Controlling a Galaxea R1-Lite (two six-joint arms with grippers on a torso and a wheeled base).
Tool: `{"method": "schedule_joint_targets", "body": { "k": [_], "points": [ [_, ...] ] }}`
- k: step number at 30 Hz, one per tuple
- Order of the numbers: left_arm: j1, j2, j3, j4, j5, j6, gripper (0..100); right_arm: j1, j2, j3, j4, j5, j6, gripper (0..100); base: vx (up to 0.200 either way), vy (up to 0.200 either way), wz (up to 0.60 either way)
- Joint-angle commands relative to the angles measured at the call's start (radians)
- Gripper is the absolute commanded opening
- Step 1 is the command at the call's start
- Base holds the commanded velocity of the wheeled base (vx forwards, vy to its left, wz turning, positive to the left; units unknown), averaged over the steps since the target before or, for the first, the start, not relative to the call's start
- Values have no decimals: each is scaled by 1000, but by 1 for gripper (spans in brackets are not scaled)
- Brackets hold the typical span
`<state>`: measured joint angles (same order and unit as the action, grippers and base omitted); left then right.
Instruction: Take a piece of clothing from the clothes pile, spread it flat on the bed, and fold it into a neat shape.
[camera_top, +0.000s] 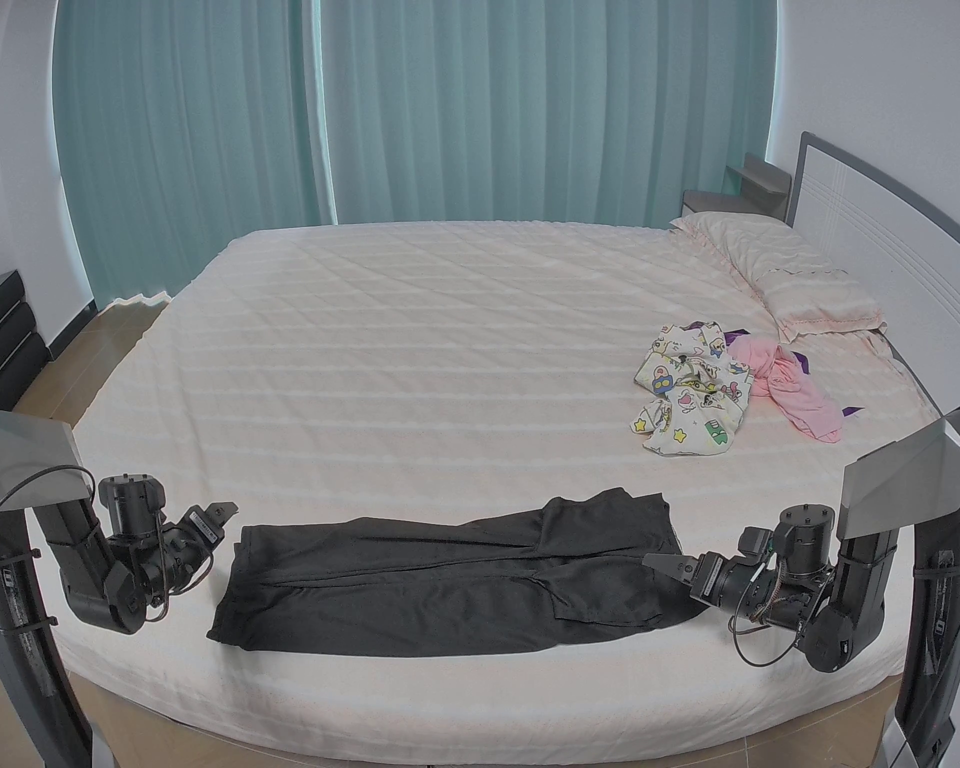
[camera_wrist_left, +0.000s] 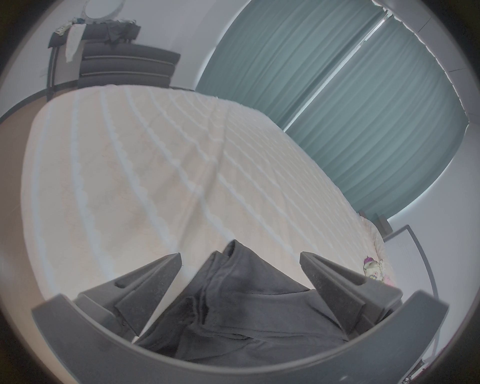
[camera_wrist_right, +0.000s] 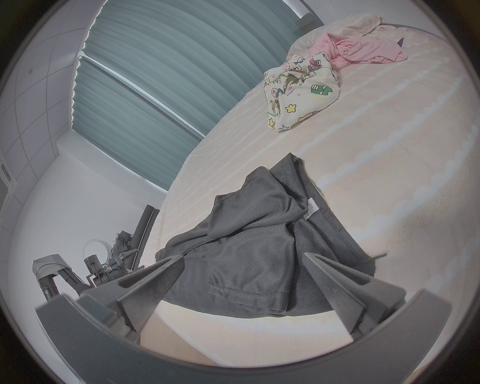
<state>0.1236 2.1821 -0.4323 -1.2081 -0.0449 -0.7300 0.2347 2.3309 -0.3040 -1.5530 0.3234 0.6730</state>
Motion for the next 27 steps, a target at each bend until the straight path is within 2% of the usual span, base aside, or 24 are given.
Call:
{"method": "schedule_joint_targets", "body": {
  "k": [1,2,5,10,14,27],
  "points": [
    [-13,15,-149,122,-104,0,100,3,19,0,-12,2,0,100,0,0,0],
    [-13,21,-158,139,-144,-2,100,3,27,-1,-12,0,0,100,0,0,0],
    [-25,79,-177,134,-173,7,100,3,38,-4,-12,2,2,100,0,0,0],
    [-25,128,-213,120,-144,21,100,3,45,-6,-12,2,2,100,0,0,0],
    [-27,133,-203,119,-98,86,100,3,53,-12,-12,2,-1,100,0,0,0],
    [-27,189,-252,113,-95,80,100,3,51,-12,-13,2,-3,100,0,0,0]
  ]
}}
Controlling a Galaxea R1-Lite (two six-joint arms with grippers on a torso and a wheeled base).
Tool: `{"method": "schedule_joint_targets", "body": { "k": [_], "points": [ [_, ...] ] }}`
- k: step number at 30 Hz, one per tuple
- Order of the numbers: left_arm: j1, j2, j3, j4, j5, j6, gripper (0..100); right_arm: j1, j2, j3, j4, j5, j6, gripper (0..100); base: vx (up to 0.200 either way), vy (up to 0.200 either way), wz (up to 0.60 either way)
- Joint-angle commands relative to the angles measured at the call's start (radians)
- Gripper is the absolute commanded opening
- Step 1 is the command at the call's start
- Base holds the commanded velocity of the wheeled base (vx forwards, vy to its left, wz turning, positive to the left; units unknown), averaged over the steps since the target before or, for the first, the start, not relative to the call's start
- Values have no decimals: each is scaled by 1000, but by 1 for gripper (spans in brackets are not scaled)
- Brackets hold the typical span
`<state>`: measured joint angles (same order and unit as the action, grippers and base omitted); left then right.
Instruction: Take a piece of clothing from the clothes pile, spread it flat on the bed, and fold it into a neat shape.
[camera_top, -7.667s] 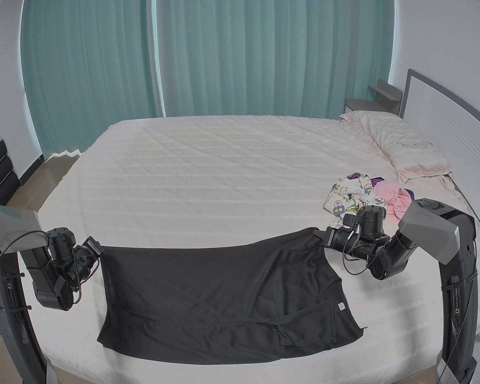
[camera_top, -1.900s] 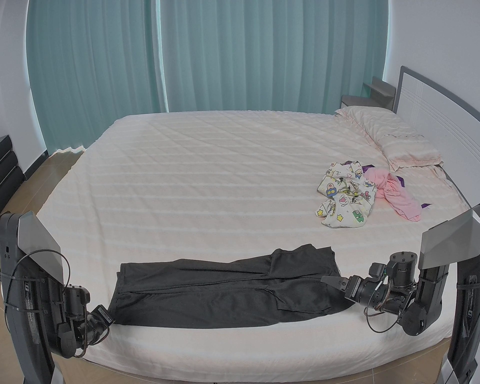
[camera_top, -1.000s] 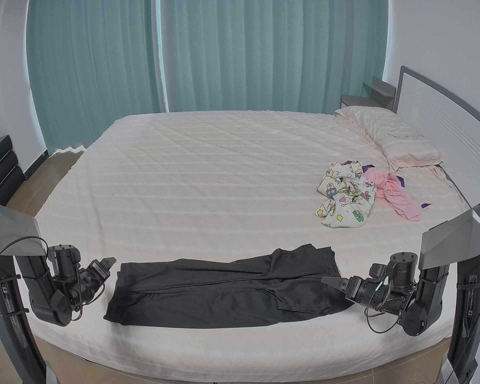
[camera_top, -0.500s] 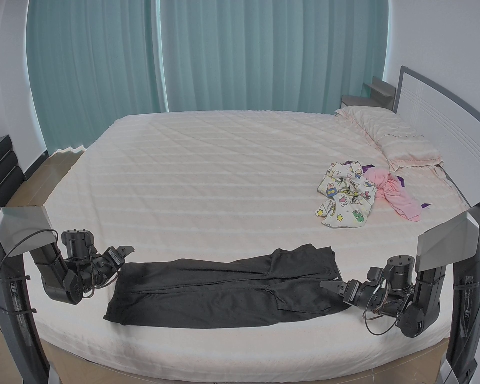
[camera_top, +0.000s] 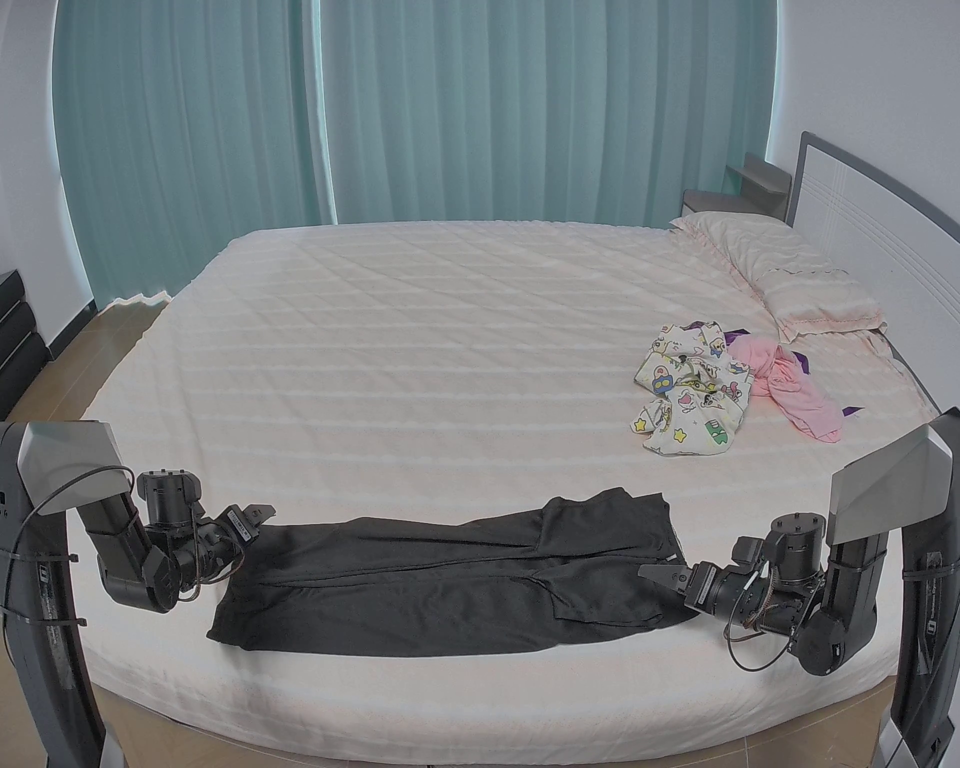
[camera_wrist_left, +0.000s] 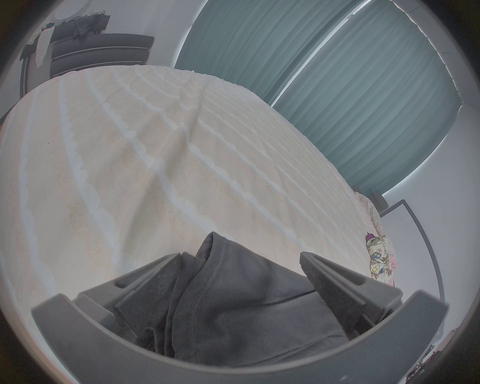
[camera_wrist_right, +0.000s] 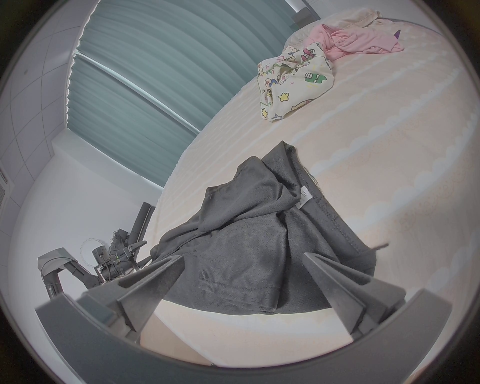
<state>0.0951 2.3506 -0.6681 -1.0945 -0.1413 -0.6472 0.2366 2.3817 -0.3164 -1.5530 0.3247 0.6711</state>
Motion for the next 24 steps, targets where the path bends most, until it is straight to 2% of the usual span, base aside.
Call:
{"method": "schedule_joint_targets", "body": {
  "k": [1,2,3,14,20,24],
  "points": [
    [2,24,-19,-1,2,-5,100,1,2,0,-13,-1,-1,100,0,0,0],
    [2,24,-18,-1,2,-3,100,1,2,0,-13,-1,-2,100,0,0,0],
    [2,27,-19,-1,2,-5,0,1,2,0,-13,-3,-2,100,0,0,0],
    [38,47,-21,-2,49,-6,0,0,-4,8,-13,-3,-4,100,0,0,0],
    [43,42,-25,-2,80,-84,0,-2,-7,10,-13,-4,-4,100,0,0,0],
    [43,44,-28,-2,85,-89,0,-2,-7,10,-13,-4,-4,100,0,0,0]
  ]
}}
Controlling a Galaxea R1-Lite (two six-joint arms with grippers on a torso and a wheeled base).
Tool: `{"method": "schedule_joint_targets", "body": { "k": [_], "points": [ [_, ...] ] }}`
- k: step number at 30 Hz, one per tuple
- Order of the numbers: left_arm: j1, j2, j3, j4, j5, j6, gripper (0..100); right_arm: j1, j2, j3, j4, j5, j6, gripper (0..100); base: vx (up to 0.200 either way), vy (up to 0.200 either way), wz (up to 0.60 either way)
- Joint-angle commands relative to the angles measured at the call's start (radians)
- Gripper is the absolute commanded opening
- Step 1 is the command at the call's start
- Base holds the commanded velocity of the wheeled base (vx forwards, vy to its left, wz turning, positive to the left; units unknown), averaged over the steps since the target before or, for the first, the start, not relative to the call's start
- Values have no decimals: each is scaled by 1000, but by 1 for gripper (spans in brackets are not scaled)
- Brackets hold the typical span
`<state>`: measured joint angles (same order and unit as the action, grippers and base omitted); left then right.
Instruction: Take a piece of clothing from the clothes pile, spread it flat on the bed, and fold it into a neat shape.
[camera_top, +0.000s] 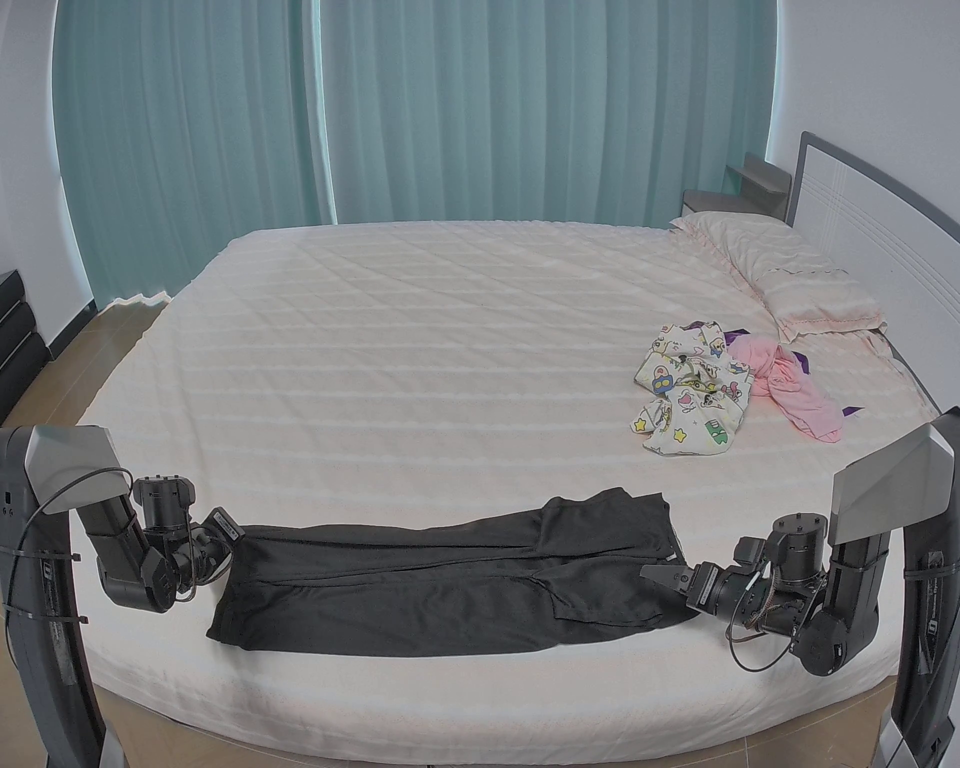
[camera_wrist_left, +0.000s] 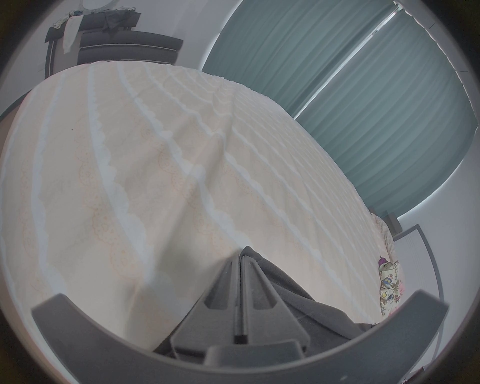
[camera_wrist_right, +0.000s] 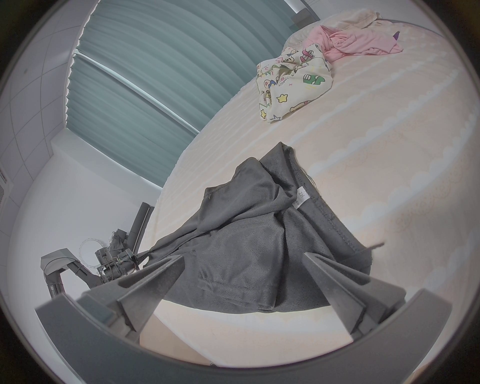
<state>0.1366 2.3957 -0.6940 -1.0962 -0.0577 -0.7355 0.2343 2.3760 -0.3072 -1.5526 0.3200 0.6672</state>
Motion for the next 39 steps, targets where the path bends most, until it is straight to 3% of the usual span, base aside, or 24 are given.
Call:
{"method": "schedule_joint_targets", "body": {
  "k": [1,11,12,20,25,30,39],
  "points": [
    [1,-3,-2,-1,1,-1,0,0,-1,0,-14,1,0,100,0,0,0],
    [0,3,-32,1,-1,-7,0,-9,-38,-10,-15,-2,6,100,0,0,0],
    [0,3,-32,1,-1,-7,100,-10,-50,-16,-15,-2,6,100,0,0,0],
    [-2,3,-19,1,-2,-15,100,-21,-78,-131,8,-2,2,100,0,0,0],
    [1,-12,-19,1,-25,-119,100,-13,-67,-309,247,-9,-5,100,0,0,0],
    [6,-21,-15,1,-44,-139,100,-21,-27,-464,416,-13,-24,100,0,0,0],
    [6,-20,-15,1,-42,-137,100,-19,108,-582,457,-12,-187,100,0,0,0]
  ]
}}
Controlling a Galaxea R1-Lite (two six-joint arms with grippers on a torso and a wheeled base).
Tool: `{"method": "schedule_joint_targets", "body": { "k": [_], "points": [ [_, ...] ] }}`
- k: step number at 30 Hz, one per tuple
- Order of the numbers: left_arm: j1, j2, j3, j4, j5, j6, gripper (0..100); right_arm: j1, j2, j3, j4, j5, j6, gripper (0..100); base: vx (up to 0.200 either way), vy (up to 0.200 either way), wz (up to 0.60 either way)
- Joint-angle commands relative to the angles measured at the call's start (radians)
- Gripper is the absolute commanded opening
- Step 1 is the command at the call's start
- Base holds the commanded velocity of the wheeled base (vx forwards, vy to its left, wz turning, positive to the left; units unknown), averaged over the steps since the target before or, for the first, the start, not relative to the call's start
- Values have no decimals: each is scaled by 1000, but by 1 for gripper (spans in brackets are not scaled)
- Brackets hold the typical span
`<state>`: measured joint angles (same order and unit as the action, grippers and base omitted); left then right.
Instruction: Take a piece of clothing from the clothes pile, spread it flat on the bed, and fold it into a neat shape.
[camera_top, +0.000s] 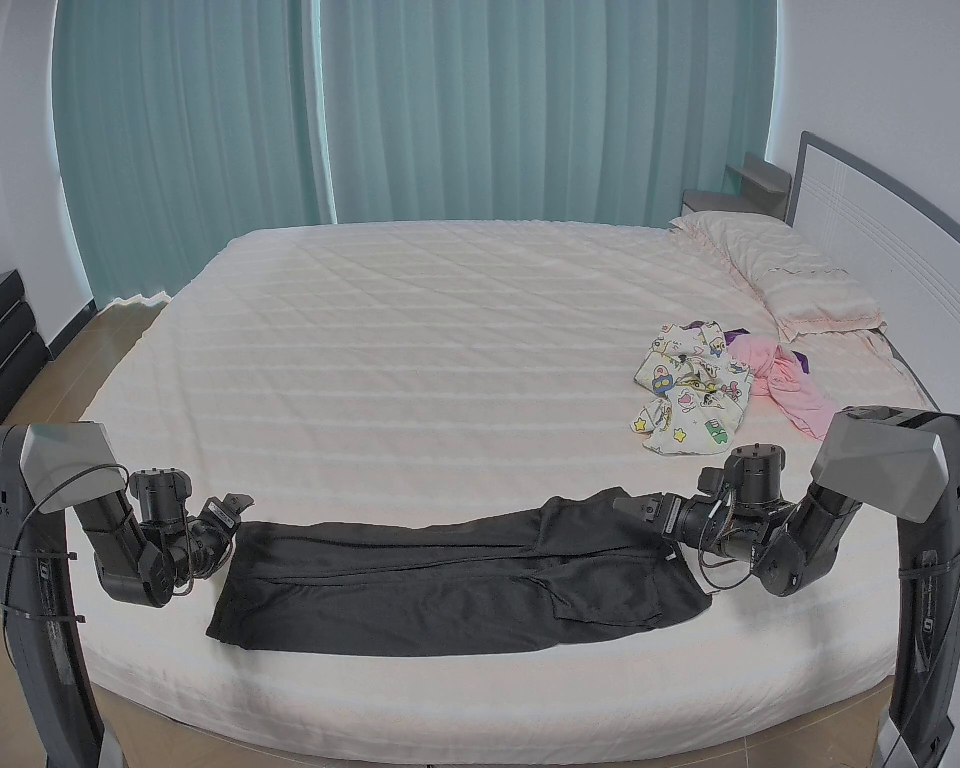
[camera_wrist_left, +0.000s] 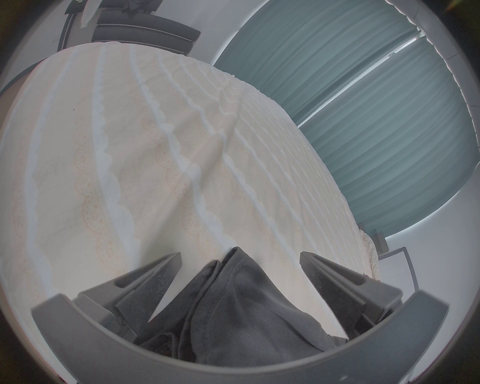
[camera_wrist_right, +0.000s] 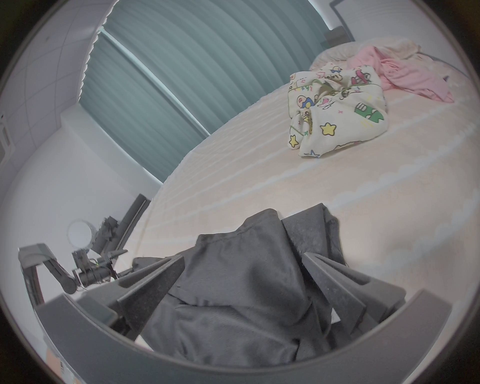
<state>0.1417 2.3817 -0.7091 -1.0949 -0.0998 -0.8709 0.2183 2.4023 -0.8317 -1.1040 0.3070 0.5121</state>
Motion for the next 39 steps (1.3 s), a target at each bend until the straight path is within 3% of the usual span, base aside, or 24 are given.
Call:
{"method": "schedule_joint_targets", "body": {
  "k": [1,10,11,30,39],
  "points": [
    [1,-6,0,0,-1,-2,100,-7,86,-66,12,1,-44,100,0,0,0],
    [1,-6,2,0,0,-2,100,-11,107,-106,23,15,-64,100,0,0,0],
    [1,-6,2,0,0,-2,100,-11,107,-101,21,17,-64,0,0,0,0],
    [1,-4,0,0,-1,0,100,-19,57,100,-99,15,-63,0,0,0,0],
    [1,-4,0,0,-1,0,100,-28,57,109,-102,14,-66,0,0,0,0]
  ]
}}
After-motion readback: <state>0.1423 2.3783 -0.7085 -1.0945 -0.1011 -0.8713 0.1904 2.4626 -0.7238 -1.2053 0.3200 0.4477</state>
